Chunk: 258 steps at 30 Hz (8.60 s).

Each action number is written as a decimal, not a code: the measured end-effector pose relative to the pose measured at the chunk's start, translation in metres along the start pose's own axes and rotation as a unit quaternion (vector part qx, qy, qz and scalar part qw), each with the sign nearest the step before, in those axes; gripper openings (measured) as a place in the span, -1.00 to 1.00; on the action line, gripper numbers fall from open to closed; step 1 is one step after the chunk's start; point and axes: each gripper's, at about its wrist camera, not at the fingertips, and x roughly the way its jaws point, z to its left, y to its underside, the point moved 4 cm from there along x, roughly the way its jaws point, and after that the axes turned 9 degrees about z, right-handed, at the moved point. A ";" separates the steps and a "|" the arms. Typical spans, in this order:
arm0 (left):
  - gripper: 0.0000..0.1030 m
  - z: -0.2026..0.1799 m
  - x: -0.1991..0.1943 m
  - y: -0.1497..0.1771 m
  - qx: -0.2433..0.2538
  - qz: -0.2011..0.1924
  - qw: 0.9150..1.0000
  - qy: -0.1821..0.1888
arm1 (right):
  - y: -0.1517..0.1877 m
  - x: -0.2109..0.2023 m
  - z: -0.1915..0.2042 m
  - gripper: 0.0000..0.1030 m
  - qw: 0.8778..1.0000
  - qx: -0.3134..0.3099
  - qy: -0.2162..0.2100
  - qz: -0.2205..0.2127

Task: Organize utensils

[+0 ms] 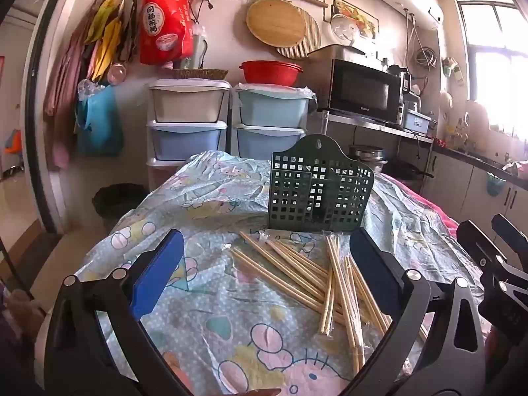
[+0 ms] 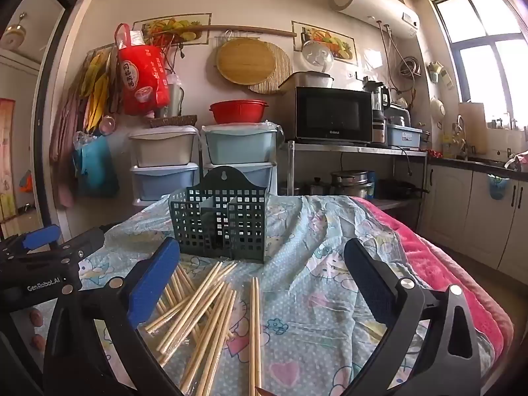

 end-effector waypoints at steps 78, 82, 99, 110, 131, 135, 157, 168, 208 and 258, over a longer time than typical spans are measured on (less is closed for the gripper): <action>0.80 0.024 0.012 0.001 -0.034 0.031 0.999 -0.010 | -0.002 0.008 0.013 0.87 0.999 -0.021 -0.042 0.027; 0.80 0.033 0.017 -0.001 -0.042 0.044 0.998 -0.009 | -0.006 0.017 0.023 0.87 0.996 -0.042 -0.064 0.052; 0.80 0.061 0.054 -0.025 -0.072 0.103 0.992 0.004 | -0.025 0.094 0.051 0.48 0.971 -0.077 -0.130 0.183; 0.80 0.058 0.090 -0.017 -0.062 0.171 0.983 0.029 | -0.023 0.153 0.058 0.10 0.949 -0.068 -0.149 0.268; -0.14 0.076 0.168 0.002 -0.146 0.298 0.939 0.088 | 0.000 0.233 0.066 -0.30 0.917 -0.041 -0.129 0.375; -0.21 0.080 0.174 0.001 -0.151 0.301 0.937 0.091 | 0.001 0.239 0.059 -0.41 0.917 -0.033 -0.122 0.378; -0.95 0.093 0.182 -0.001 -0.153 0.304 0.933 0.120 | -0.023 0.219 -0.003 -0.82 0.905 0.077 -0.210 0.362; -0.97 0.102 0.137 -0.039 -0.161 0.244 0.944 0.152 | -0.077 0.184 0.003 -0.86 0.926 0.045 -0.244 0.285; -0.99 -0.015 0.060 -0.237 -0.029 0.062 0.960 0.272 | -0.220 0.125 -0.012 -0.90 0.973 -0.006 -0.228 0.034; -0.98 -0.008 0.155 -0.215 -0.028 0.081 0.978 0.192 | -0.202 0.220 -0.020 -0.75 0.986 0.022 -0.164 0.000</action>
